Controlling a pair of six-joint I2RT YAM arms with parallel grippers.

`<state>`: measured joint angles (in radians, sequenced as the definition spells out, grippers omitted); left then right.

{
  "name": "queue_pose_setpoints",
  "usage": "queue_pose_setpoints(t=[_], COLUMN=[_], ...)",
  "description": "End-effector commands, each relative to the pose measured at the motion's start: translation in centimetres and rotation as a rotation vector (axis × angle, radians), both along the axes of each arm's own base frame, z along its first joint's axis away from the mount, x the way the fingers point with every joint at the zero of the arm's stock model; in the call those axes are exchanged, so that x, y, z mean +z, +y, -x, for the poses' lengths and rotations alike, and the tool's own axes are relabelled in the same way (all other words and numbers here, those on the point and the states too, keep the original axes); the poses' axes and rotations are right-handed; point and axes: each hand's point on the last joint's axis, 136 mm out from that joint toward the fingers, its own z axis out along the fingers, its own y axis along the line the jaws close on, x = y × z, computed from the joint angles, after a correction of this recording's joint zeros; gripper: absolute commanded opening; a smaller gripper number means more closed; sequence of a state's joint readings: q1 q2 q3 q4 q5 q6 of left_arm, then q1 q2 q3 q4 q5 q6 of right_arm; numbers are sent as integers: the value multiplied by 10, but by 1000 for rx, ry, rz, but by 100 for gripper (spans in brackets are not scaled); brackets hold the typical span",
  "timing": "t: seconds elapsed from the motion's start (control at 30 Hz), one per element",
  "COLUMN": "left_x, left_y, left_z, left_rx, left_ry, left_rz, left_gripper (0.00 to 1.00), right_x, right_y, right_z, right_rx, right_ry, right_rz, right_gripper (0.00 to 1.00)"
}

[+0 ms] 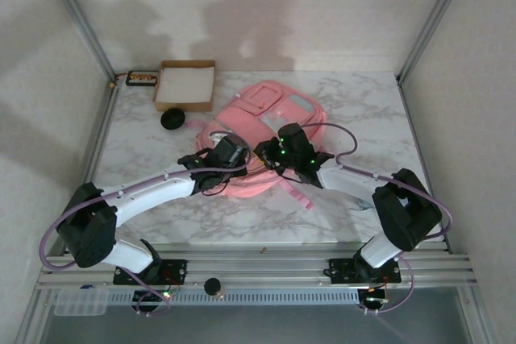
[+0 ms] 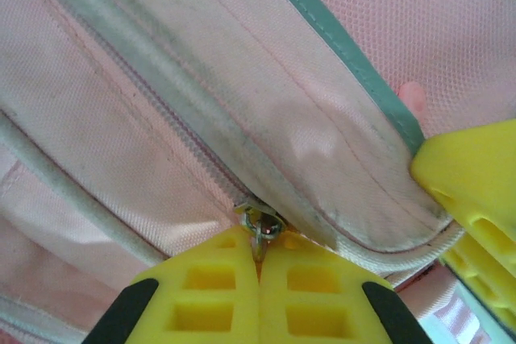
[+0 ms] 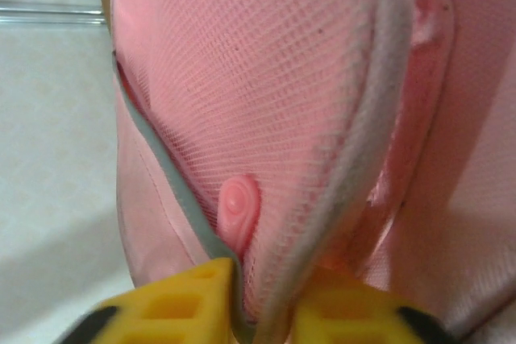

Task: Pack the student bag
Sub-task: Unzip the student bag at the center of the table.

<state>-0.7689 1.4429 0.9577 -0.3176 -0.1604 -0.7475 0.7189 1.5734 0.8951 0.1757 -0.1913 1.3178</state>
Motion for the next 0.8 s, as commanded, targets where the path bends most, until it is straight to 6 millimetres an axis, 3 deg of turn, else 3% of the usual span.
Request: queue_pose_setpoints(t=[0.0,0.07,0.27,0.5,0.6,0.77], left_x=[16,15,7,10,13,7], left_y=[1,12,50,77,78,66], left_z=[-9,-9,-9,-17,-22,-30], left_rx=[13,43,160,237,229,157], left_ry=[-49,-44,-21,-45,-60,-63], left_rz=[-22,-73,-198,-222,-202,-211], left_gripper=[0,0,0,0,0,0], right_x=[16,17,23,22,20,37], right_y=[-3,-10,-40,-78,-105,-142], right_z=[-18,-16,-13,-12,-15,-31], right_rx=[-62,-59,-56,6,39,96], right_ry=[-86,-93,-117,-129,-133,-163], right_rz=[22,42,92,128,162,162], right_gripper=[8,0,0,0,0,0])
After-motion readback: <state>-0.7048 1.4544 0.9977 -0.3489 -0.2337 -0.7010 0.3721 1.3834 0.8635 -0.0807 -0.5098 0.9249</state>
